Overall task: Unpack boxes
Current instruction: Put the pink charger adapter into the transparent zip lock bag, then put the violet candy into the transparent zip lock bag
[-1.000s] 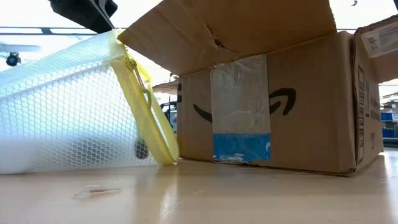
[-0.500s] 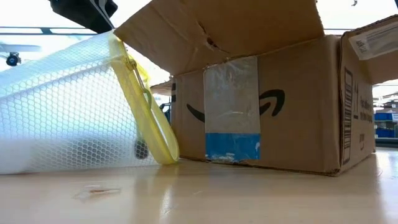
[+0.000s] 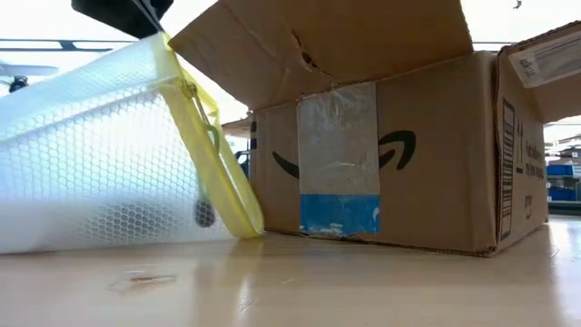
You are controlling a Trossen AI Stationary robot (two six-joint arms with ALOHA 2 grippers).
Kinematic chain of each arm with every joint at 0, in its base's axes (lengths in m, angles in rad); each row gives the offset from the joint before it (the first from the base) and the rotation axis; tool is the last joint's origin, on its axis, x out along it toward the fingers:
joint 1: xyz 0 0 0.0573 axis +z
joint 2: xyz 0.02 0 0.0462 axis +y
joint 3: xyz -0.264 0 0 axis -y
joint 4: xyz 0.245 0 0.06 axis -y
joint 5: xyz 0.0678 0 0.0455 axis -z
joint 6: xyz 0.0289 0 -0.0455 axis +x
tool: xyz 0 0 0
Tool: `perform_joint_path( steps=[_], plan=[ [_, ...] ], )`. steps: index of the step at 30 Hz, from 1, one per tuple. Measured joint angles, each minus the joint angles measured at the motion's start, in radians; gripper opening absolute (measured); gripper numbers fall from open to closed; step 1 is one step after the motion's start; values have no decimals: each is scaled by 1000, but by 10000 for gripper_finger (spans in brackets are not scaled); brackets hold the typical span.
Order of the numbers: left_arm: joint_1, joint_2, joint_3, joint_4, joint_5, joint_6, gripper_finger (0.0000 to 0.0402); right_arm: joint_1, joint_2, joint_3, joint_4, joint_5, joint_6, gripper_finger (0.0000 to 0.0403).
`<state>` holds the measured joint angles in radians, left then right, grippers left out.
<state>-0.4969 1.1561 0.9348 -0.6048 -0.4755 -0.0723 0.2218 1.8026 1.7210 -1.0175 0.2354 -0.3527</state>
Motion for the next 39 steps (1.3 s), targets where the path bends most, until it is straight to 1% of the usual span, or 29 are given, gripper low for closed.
perform_joint_path(
  steps=[2,7,9,11,17,21,25,30,34,37,39],
  plan=[
    [0,-18,0,-1,8,13,0,-4,1,26,134,-22,-9,205],
    [0,-62,0,-1,17,30,0,-10,46,44,453,-141,-5,202],
    [0,-73,0,-3,17,30,0,-13,75,42,526,-188,5,201],
    [0,-80,0,-6,22,29,0,-13,110,41,561,-206,18,203],
    [-1,-89,0,-6,98,29,0,-13,202,40,562,-209,39,216],
    [-2,-86,0,-6,101,30,0,-13,236,39,611,-209,-10,223],
    [-2,-79,-1,-6,103,29,0,-17,245,44,617,-209,-28,239],
    [-2,-70,-1,-5,110,27,0,-23,237,46,619,-209,49,260],
    [-2,-64,-2,6,111,29,0,-24,239,46,611,-208,66,276],
    [-2,-63,-2,8,111,27,0,-26,242,46,579,-199,88,286],
    [-2,-63,-2,8,111,22,0,-26,231,66,493,-182,112,287]
  ],
)
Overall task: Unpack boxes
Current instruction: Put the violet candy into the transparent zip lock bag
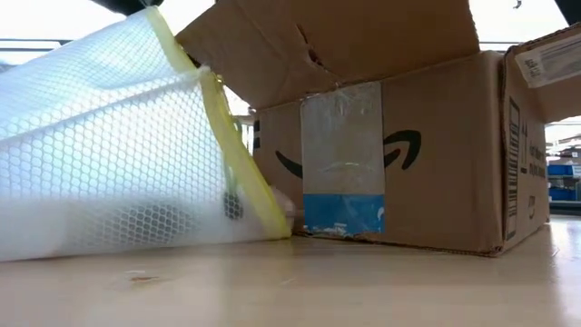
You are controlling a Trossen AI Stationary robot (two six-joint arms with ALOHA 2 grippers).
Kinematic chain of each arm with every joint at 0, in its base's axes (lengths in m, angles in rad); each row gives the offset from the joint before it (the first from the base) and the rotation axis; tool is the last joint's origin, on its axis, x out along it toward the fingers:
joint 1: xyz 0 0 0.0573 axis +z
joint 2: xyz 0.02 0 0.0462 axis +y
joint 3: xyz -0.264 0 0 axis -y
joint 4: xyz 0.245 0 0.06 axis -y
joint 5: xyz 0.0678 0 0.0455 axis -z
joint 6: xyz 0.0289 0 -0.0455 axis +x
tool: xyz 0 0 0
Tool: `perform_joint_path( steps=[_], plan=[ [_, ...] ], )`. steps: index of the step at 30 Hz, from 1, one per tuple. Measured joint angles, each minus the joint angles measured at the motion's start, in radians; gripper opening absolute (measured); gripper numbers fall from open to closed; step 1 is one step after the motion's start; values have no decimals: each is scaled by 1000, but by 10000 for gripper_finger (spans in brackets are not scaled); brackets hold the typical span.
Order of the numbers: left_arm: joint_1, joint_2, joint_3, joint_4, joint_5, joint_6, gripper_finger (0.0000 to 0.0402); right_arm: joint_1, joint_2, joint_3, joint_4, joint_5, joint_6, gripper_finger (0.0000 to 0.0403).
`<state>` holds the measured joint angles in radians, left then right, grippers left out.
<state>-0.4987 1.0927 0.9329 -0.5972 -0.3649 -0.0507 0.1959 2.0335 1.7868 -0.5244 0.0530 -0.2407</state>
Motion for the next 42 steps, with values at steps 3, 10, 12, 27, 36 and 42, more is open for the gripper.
perform_joint_path(
  steps=[3,10,12,27,36,42],
  plan=[
    [0,0,0,-2,0,-8,0,2,-33,72,-190,1,62,281],
    [0,5,-30,20,-17,-14,0,-18,-64,193,-861,9,286,245],
    [0,12,-43,38,-18,-14,0,-25,-78,184,-999,24,349,235],
    [-15,25,-166,199,0,12,0,-69,-150,-304,-963,-144,483,208],
    [-15,26,-183,209,12,15,0,-38,-149,-370,-893,-193,241,221],
    [-15,25,-183,209,11,3,0,-21,-149,-409,-760,-244,159,203]
  ],
)
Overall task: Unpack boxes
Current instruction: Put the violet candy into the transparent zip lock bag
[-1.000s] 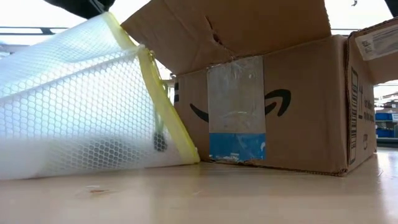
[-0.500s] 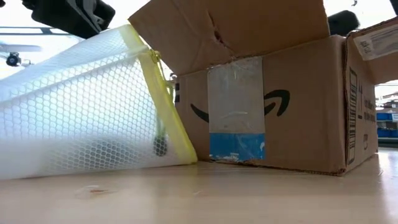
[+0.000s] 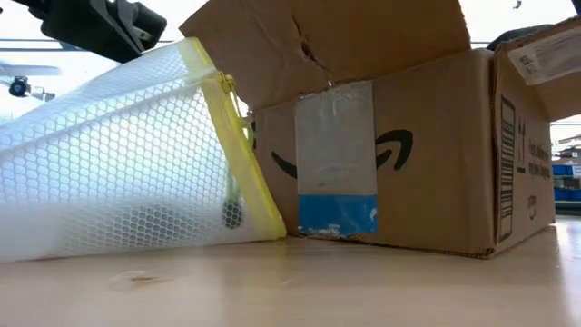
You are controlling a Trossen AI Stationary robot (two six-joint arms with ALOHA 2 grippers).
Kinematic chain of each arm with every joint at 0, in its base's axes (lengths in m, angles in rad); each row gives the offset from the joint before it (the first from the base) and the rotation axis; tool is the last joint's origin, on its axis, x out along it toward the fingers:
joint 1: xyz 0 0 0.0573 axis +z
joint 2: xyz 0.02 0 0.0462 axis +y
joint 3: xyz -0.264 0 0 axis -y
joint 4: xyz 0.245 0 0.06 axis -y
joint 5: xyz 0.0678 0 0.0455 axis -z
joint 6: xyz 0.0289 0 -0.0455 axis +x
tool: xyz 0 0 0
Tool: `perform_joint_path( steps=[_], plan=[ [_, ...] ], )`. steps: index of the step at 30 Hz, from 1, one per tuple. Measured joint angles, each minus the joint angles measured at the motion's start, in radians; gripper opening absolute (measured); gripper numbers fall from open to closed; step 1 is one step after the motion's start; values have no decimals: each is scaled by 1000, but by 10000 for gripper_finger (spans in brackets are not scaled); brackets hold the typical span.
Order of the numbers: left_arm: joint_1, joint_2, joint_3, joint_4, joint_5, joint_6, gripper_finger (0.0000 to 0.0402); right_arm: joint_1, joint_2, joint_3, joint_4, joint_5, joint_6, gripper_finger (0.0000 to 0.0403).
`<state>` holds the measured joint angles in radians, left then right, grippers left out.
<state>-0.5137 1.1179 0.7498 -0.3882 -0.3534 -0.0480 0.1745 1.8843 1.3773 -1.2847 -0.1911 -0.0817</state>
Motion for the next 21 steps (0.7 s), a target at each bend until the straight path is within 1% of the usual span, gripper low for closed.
perform_joint_path(
  steps=[7,9,12,16,17,21],
  plan=[
    [0,0,0,0,-1,-11,0,4,3,-101,79,-30,-39,176],
    [0,0,0,0,-2,-10,0,3,1,-124,122,-40,-34,160],
    [0,0,0,0,-3,-10,0,0,-1,-137,171,-42,-11,115],
    [0,-1,0,-1,-3,-9,0,-8,-2,-123,181,-16,-5,27],
    [0,-1,0,-2,-3,-9,0,-12,-1,-112,177,-5,-6,14],
    [0,-1,0,-3,-3,-9,0,-27,-1,-47,140,107,17,12]
  ],
)
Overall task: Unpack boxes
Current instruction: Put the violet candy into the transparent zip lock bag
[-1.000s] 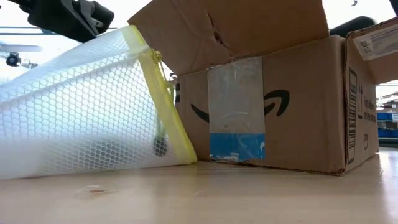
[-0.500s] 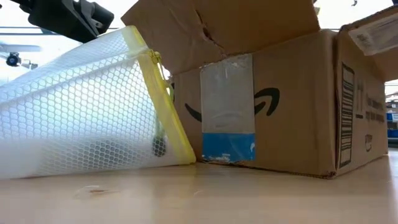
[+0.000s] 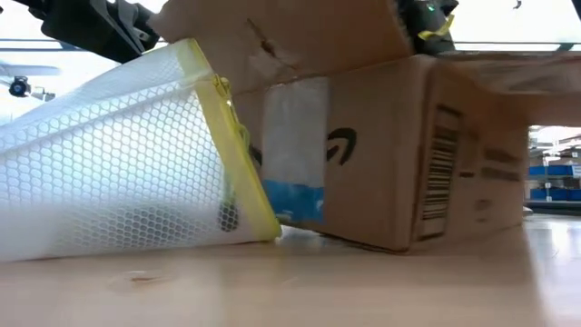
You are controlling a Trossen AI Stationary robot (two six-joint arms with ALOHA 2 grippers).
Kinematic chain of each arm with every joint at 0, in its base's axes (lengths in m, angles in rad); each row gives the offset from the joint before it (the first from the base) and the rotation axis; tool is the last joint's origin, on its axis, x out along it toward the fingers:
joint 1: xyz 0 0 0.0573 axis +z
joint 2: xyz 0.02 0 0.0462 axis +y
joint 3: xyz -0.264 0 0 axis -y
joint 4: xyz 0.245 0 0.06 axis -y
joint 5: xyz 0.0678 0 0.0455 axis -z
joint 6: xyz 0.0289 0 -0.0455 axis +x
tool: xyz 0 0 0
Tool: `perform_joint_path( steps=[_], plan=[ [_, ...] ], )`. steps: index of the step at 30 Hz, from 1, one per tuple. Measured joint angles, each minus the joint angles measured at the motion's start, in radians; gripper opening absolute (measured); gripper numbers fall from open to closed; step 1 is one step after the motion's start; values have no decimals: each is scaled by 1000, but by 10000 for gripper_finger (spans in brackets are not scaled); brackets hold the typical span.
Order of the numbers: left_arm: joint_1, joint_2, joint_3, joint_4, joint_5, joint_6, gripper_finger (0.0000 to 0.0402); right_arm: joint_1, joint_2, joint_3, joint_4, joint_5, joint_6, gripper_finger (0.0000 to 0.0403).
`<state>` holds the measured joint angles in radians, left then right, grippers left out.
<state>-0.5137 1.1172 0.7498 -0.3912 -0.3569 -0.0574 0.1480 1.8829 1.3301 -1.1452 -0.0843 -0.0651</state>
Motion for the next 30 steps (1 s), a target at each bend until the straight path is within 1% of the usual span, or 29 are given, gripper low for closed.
perform_joint_path(
  steps=[3,5,11,13,15,17,19,22,24,27,30],
  plan=[
    [0,0,0,-1,0,0,0,-13,-9,49,-23,74,-7,3],
    [0,0,0,-7,0,0,0,-20,-28,73,-26,128,-6,3],
    [0,-20,0,-43,0,0,0,-65,-130,113,-75,306,11,0],
    [0,-35,0,-44,0,0,0,-80,-177,126,-37,322,40,0],
    [0,-52,0,-45,0,-2,0,-86,-228,131,54,323,68,0],
    [0,-72,0,-46,0,-2,0,-80,-273,132,193,295,73,0],
    [0,-94,0,-46,0,-1,0,-70,-300,132,361,222,73,0],
    [0,-130,0,-51,0,4,0,-43,-310,132,586,143,43,0],
    [0,-150,0,-65,0,4,0,-22,-290,132,729,113,12,0],
    [0,-178,0,-91,0,-3,0,0,-234,132,899,58,-23,0],
    [0,-198,0,-114,5,-10,0,14,-162,131,1000,-8,-23,0]
  ],
)
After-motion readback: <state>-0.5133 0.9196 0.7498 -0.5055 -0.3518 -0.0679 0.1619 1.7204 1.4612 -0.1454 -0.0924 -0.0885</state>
